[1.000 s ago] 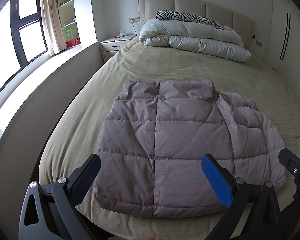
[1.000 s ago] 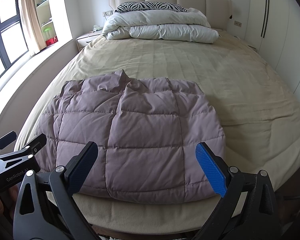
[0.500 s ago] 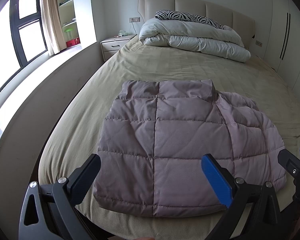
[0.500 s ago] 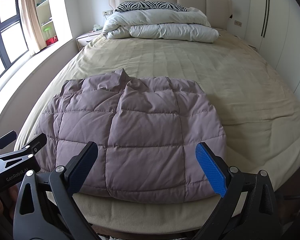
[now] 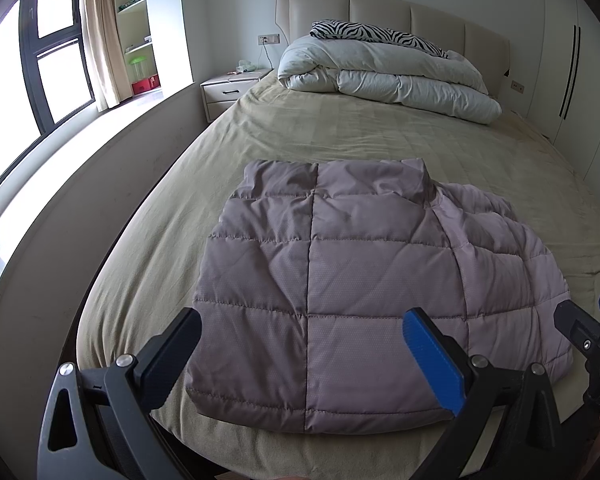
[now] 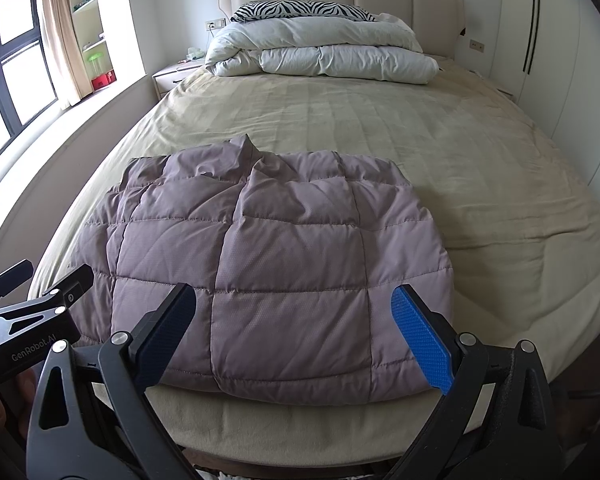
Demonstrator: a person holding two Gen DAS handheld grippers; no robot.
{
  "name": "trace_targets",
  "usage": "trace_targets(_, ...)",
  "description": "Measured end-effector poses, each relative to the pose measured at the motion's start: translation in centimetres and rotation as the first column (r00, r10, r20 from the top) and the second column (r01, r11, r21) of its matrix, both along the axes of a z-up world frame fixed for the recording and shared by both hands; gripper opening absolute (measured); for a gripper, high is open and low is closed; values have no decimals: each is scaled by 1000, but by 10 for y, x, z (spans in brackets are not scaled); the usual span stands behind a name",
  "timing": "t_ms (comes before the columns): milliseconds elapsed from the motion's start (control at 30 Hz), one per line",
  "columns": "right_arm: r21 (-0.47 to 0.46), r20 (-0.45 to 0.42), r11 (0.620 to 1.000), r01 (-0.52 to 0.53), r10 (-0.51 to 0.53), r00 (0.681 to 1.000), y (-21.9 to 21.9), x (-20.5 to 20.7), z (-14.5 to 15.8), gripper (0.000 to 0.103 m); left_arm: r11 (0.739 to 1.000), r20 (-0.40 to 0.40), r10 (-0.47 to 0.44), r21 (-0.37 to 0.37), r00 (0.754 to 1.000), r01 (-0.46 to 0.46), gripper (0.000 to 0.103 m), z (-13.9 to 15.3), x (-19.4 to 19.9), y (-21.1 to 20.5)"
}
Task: Fold large clothes
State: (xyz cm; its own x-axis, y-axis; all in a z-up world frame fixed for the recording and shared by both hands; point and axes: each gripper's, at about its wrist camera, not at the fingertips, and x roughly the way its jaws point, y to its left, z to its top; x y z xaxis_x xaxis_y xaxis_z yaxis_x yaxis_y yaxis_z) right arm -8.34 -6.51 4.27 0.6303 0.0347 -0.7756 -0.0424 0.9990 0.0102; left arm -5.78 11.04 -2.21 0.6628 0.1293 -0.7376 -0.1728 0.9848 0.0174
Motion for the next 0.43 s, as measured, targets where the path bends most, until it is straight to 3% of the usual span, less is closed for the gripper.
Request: trace_targets(433,1,-2,1000,-1,1,1000,-1,1,0,100,1000,3,-4,-7,1000,4,103,-5,-2,-1)
